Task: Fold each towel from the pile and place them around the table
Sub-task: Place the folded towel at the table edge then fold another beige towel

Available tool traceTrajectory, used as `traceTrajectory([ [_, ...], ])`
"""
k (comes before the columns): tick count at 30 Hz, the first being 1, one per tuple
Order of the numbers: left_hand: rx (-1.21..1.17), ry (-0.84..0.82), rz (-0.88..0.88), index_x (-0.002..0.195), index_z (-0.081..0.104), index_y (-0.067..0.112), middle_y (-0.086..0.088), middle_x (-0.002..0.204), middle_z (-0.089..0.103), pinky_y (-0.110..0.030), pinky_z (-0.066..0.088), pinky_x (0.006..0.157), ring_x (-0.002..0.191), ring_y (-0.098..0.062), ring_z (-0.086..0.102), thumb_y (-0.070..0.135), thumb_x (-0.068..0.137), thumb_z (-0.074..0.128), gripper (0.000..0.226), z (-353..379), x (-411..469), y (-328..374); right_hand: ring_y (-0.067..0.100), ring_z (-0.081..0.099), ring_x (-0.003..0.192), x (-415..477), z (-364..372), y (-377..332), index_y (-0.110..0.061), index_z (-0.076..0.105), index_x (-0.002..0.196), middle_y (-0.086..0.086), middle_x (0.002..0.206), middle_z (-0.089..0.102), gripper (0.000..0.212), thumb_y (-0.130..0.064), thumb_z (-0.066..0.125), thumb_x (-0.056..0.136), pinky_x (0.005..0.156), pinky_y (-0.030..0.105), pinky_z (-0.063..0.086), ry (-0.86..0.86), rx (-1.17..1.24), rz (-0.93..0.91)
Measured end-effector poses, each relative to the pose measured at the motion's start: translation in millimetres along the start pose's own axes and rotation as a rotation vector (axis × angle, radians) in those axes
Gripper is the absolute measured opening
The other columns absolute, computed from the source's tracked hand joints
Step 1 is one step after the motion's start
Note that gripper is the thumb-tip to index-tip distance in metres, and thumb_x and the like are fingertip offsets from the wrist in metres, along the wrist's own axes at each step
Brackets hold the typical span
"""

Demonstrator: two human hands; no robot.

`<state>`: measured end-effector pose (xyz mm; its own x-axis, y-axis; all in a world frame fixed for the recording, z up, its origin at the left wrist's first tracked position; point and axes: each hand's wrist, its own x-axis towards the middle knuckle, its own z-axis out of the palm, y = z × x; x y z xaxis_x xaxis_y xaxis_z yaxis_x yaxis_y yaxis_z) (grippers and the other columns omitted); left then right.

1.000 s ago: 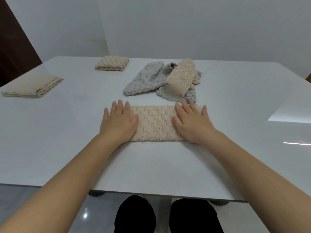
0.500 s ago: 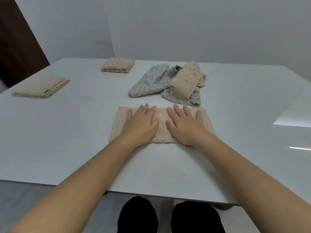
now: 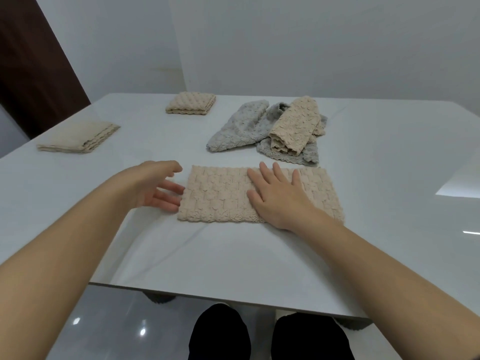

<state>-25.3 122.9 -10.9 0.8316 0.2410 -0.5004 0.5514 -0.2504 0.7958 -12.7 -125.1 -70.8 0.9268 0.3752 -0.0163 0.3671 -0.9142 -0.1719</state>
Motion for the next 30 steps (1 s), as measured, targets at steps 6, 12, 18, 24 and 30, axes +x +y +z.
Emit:
traceTrajectory([
  [6, 0.121, -0.173, -0.167, 0.09, 0.054, 0.009, -0.006, 0.069, 0.056, -0.025, 0.053, 0.047, 0.053, -0.018, 0.055, 0.034, 0.097, 0.05, 0.026, 2, 5, 0, 0.026, -0.007, 0.15, 0, 1, 0, -0.03, 0.006, 0.156, 0.001, 0.164, -0.002, 0.057, -0.045, 0.016, 0.102, 0.117, 0.058, -0.006, -0.004, -0.013, 0.01],
  [12, 0.231, -0.022, -0.026, 0.083, 0.054, 0.014, -0.002, 0.069, 0.051, -0.017, 0.043, 0.039, 0.054, -0.016, 0.05, 0.026, 0.092, 0.061, 0.017, 24, 9, 4, 0.027, -0.01, 0.15, 0, 0, -3, -0.03, 0.004, 0.156, 0.002, 0.164, -0.005, 0.057, -0.046, 0.015, 0.102, 0.117, 0.058, -0.009, -0.022, -0.009, 0.029],
  [18, 0.196, 0.087, 0.052, 0.094, 0.062, 0.01, -0.004, 0.081, 0.059, -0.029, 0.047, 0.063, 0.067, -0.018, 0.055, 0.024, 0.09, 0.063, 0.014, -5, 4, 1, 0.028, -0.012, 0.15, 4, 5, -30, -0.029, 0.004, 0.156, 0.003, 0.164, -0.006, 0.058, -0.046, 0.016, 0.102, 0.116, 0.059, -0.009, -0.036, 0.04, 0.004],
  [24, 0.118, 0.059, 0.158, 0.096, 0.065, 0.011, -0.004, 0.077, 0.06, -0.039, 0.052, 0.085, 0.074, -0.018, 0.055, 0.028, 0.09, 0.063, 0.017, -9, -9, 11, 0.02, -0.004, 0.151, -1, -9, -42, -0.02, 0.01, 0.156, 0.002, 0.164, 0.001, 0.058, -0.032, 0.032, 0.104, 0.122, 0.042, -0.002, 0.182, 0.414, -0.061],
  [30, 0.113, -0.108, 0.287, 0.092, 0.065, 0.013, -0.005, 0.08, 0.06, -0.035, 0.048, 0.079, 0.079, -0.02, 0.056, 0.029, 0.089, 0.062, 0.017, 42, -26, 44, 0.021, 0.054, 0.123, -2, -42, -16, -0.015, 0.047, 0.136, 0.004, 0.142, 0.05, 0.037, -0.029, 0.045, 0.101, 0.103, 0.04, 0.047, 0.13, 1.394, 0.305],
])
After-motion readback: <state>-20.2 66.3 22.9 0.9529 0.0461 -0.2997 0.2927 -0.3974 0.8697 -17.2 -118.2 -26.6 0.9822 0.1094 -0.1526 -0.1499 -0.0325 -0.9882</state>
